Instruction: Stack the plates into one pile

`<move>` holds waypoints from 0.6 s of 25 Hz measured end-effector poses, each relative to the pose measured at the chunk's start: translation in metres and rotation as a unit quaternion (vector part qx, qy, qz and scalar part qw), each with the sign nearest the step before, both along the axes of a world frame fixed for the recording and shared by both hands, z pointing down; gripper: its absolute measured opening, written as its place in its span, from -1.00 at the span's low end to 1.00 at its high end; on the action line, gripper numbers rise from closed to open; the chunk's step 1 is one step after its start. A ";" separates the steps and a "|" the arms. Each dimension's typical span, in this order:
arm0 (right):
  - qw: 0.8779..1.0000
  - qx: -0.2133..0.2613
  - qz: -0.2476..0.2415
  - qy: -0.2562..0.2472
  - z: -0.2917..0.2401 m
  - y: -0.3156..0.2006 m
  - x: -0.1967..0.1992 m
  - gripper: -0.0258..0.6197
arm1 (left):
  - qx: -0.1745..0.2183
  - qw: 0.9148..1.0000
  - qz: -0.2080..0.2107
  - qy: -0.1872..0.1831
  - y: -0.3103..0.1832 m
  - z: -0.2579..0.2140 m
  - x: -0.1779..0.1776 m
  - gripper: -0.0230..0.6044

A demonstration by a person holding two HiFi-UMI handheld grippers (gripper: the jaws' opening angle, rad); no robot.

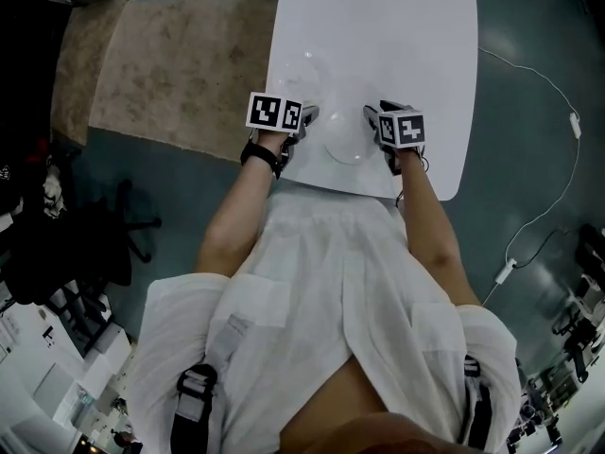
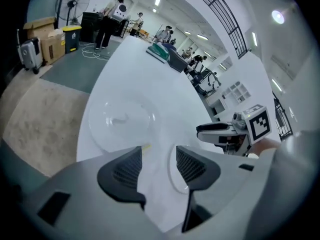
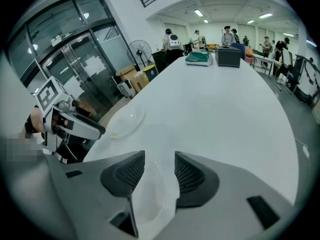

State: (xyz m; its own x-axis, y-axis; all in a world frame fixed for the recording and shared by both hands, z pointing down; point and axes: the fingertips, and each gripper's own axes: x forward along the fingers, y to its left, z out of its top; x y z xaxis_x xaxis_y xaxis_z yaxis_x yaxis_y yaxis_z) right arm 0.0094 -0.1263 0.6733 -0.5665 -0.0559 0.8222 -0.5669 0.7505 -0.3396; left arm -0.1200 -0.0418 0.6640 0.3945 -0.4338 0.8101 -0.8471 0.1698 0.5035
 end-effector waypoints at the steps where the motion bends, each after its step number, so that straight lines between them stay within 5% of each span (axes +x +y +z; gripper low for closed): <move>1: 1.000 -0.002 0.000 0.003 0.002 0.003 0.006 -0.29 | -0.004 1.000 0.005 0.006 0.004 0.002 0.007 -0.23; 9: 0.999 -0.027 -0.001 0.019 0.014 0.028 0.040 -0.28 | -0.035 0.998 0.055 0.021 0.028 0.020 0.064 -0.23; 15: 0.999 -0.039 -0.011 0.019 0.026 0.047 0.046 -0.29 | -0.047 0.997 0.063 -0.004 0.037 0.039 0.083 -0.23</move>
